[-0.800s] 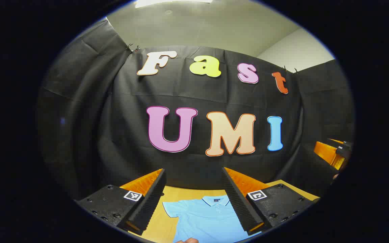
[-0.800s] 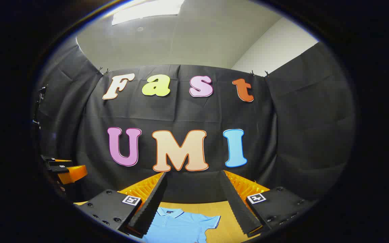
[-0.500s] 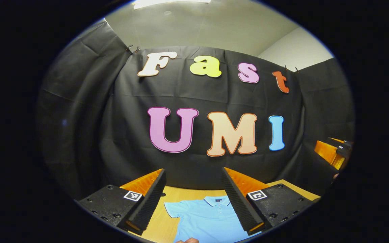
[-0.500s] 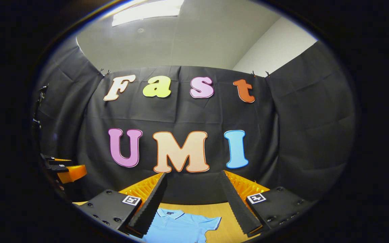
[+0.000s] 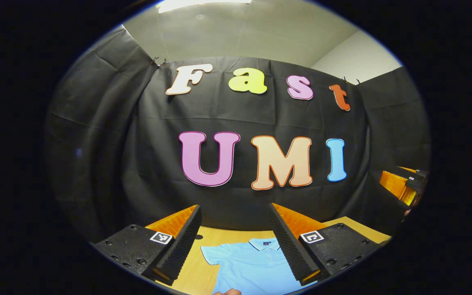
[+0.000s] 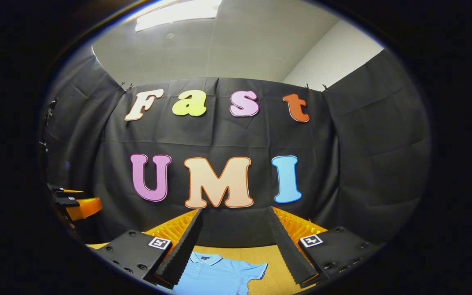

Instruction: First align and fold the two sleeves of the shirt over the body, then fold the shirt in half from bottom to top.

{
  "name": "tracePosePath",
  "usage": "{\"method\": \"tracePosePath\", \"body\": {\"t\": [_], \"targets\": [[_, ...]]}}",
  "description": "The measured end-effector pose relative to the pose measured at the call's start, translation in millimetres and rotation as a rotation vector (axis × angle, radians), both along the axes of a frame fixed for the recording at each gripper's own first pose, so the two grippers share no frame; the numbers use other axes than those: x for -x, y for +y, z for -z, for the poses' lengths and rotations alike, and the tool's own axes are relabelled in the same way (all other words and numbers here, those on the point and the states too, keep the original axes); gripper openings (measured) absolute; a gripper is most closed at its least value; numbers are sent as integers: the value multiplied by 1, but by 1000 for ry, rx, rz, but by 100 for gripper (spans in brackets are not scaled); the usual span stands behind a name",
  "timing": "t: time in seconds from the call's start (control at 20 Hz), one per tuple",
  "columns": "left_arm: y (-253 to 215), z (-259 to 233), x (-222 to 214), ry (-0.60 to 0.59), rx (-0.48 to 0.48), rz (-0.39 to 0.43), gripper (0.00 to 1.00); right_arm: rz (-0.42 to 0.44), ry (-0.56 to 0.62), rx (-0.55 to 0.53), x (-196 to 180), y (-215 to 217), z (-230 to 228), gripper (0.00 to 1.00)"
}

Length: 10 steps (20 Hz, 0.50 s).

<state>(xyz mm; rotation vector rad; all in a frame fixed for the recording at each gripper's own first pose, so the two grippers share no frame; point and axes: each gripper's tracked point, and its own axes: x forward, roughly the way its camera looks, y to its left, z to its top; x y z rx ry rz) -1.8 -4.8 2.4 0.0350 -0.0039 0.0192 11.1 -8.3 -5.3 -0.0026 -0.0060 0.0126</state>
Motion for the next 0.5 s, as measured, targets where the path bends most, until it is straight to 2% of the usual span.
{"method": "tracePosePath", "body": {"t": [0.35,0.5], "targets": [[-8,3,-1,5,-13,-1,97,13,22,21,-9,-20,12,98],[-11,2,-5,3,-20,-8,97,1,37,65,-19,-34,21,98]]}}
